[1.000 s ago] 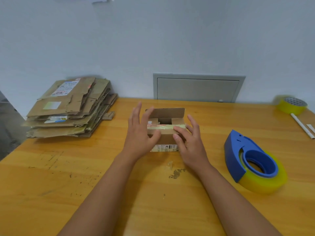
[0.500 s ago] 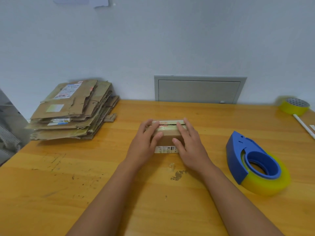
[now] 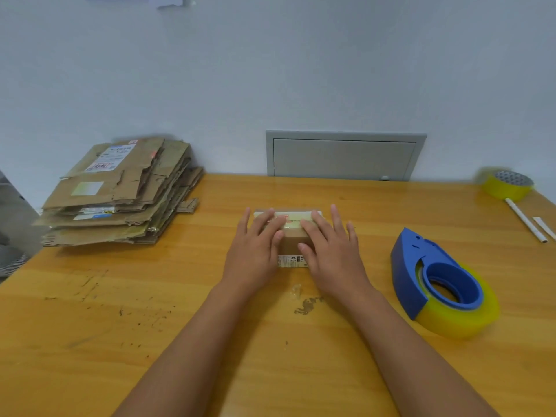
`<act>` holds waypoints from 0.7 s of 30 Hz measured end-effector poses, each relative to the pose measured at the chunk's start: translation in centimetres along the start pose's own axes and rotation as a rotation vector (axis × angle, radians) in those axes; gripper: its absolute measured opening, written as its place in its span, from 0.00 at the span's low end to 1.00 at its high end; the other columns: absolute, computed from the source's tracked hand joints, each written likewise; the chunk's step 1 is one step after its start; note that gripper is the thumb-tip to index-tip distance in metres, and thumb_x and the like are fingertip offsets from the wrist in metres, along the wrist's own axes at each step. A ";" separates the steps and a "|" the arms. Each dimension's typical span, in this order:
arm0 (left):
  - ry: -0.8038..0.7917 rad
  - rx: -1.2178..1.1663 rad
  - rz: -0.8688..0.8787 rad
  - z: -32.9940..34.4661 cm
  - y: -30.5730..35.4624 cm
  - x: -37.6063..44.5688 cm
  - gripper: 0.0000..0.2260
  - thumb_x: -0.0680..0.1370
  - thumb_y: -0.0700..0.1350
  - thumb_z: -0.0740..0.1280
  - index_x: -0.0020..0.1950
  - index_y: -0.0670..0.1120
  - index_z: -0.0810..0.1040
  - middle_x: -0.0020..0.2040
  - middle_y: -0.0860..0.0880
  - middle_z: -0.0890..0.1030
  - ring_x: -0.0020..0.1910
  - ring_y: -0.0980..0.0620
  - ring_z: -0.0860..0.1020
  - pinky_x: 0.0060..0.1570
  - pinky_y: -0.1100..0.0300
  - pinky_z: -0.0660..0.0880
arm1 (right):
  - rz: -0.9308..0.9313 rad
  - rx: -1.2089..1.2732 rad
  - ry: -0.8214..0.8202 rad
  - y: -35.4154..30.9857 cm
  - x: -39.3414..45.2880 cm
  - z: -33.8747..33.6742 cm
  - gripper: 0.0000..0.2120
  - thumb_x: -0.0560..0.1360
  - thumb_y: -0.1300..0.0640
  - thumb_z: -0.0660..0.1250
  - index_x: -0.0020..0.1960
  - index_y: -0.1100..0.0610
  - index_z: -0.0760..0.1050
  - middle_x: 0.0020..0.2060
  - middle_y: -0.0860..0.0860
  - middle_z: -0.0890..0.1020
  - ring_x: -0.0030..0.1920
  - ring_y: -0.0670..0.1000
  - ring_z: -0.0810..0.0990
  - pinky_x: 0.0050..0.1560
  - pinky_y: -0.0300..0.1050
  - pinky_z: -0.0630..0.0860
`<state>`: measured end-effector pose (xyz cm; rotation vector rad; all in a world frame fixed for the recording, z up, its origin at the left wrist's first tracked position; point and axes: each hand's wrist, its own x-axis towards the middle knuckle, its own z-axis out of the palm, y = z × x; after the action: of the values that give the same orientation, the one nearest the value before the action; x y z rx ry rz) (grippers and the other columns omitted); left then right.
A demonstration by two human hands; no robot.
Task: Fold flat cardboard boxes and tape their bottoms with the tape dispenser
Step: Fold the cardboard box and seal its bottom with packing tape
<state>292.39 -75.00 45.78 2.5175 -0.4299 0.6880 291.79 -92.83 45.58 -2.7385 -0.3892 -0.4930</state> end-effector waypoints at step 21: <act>-0.088 0.156 0.099 -0.1 0.6 0.3 0.24 0.78 0.51 0.70 0.73 0.48 0.72 0.71 0.47 0.75 0.71 0.40 0.70 0.68 0.45 0.69 | -0.017 -0.033 -0.054 -0.4 0.2 -1.1 0.28 0.84 0.46 0.54 0.81 0.52 0.53 0.80 0.47 0.55 0.80 0.46 0.49 0.77 0.48 0.48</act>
<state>292.32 -75.51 46.21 2.6965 -0.5542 0.6737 291.57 -92.84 46.74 -2.7874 -0.4214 -0.4349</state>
